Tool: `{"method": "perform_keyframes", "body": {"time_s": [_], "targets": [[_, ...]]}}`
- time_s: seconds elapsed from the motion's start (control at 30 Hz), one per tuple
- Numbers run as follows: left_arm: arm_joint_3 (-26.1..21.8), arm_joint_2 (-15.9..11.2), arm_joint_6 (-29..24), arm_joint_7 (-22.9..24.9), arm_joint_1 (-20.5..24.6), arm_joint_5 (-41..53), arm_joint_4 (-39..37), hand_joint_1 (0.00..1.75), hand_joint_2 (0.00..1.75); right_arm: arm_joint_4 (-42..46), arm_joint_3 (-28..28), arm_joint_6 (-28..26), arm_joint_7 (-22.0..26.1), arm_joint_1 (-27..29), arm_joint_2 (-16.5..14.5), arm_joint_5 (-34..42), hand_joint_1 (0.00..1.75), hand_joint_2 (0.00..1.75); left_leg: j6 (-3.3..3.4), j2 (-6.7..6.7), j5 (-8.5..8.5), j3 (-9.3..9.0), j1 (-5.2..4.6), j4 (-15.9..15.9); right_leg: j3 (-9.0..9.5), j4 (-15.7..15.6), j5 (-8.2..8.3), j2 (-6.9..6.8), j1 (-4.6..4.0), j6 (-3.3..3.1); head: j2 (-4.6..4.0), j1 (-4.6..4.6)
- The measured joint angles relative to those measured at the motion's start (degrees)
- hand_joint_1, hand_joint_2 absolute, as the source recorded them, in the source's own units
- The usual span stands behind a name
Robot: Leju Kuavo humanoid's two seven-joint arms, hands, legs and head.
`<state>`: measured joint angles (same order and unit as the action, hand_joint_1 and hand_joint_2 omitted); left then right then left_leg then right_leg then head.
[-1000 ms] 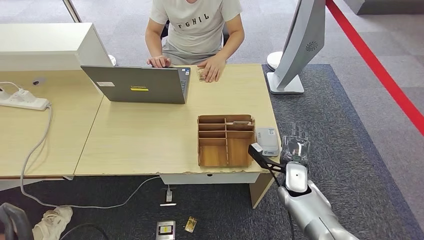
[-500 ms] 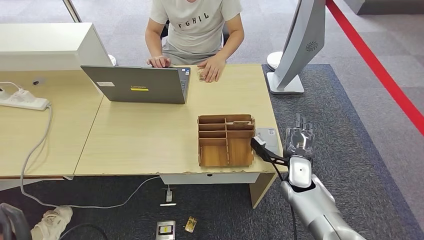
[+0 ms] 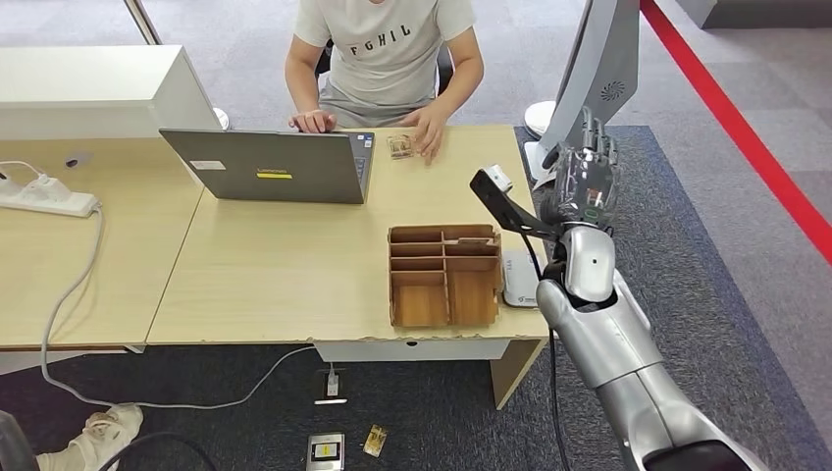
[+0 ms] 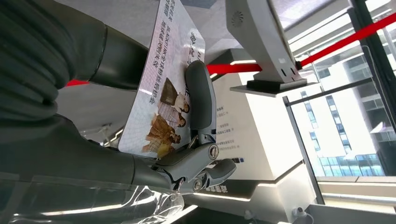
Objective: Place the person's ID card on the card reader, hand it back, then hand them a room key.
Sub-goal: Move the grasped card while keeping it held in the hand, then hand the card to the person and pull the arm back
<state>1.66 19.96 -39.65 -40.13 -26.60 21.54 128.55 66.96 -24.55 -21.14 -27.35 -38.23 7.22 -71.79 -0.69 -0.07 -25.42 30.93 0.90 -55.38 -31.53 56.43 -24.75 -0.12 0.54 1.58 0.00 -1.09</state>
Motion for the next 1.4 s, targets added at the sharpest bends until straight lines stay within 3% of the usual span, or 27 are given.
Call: {"method": "perform_keyframes", "body": {"time_s": [0.3,0.67,1.07,1.13,1.2,1.27,1.4], "targets": [[-0.2,0.0,0.0,0.0,0.0,-0.2,0.0,0.0,1.75,1.0,-0.5,-1.7,1.6,-0.9,-4.3,3.5,1.75,1.75,0.0,-0.02,-0.01,0.03,-0.02,0.0,-0.02,0.0,-0.01,0.0,-0.01,0.0,0.0,0.0],[-0.2,0.1,0.0,0.0,-0.2,0.8,0.0,0.0,1.75,-5.5,-2.7,-5.5,3.4,-3.0,-10.1,3.1,1.75,1.75,0.0,-0.04,0.0,0.05,-0.01,0.0,-0.04,0.0,-0.03,0.0,-0.02,-0.02,0.0,0.0],[-0.3,0.1,0.0,0.0,-0.3,0.1,0.0,0.0,1.75,-11.8,-3.7,-7.0,3.3,-4.2,-12.8,2.0,1.75,1.75,0.0,-0.05,-0.01,0.04,-0.02,0.0,-0.04,0.0,-0.04,0.0,-0.01,-0.02,0.0,-0.01],[-0.4,0.1,0.0,0.0,-0.3,-0.1,0.0,0.0,1.75,-12.5,-3.7,-7.1,3.1,-4.3,-12.9,1.9,1.57,1.75,0.0,-0.05,-0.01,0.04,-0.02,0.0,-0.04,0.0,-0.04,0.0,-0.01,-0.02,0.0,-0.01],[-0.5,0.1,0.0,0.0,-0.3,-0.2,0.0,0.0,1.75,-13.2,-3.7,-7.2,3.0,-4.4,-12.9,1.6,0.7,1.75,0.0,-0.05,-0.01,0.04,-0.02,0.0,-0.04,0.0,-0.04,0.0,-0.01,-0.02,0.0,0.0],[-0.5,0.1,0.0,0.0,-0.3,-0.3,0.0,0.0,1.75,-13.8,-3.7,-7.1,2.7,-4.4,-13.0,1.0,0.0,1.75,0.0,-0.05,-0.01,0.04,-0.02,0.0,-0.05,0.0,-0.04,0.0,-0.01,-0.02,0.0,0.0],[-0.8,0.1,0.0,0.0,-0.3,-0.3,0.0,0.0,1.75,-14.7,-3.7,-6.4,2.1,-4.4,-12.9,0.0,0.0,1.75,0.0,-0.04,-0.01,0.04,-0.02,0.0,-0.06,0.0,-0.04,0.0,-0.01,-0.02,0.0,0.0]]}}
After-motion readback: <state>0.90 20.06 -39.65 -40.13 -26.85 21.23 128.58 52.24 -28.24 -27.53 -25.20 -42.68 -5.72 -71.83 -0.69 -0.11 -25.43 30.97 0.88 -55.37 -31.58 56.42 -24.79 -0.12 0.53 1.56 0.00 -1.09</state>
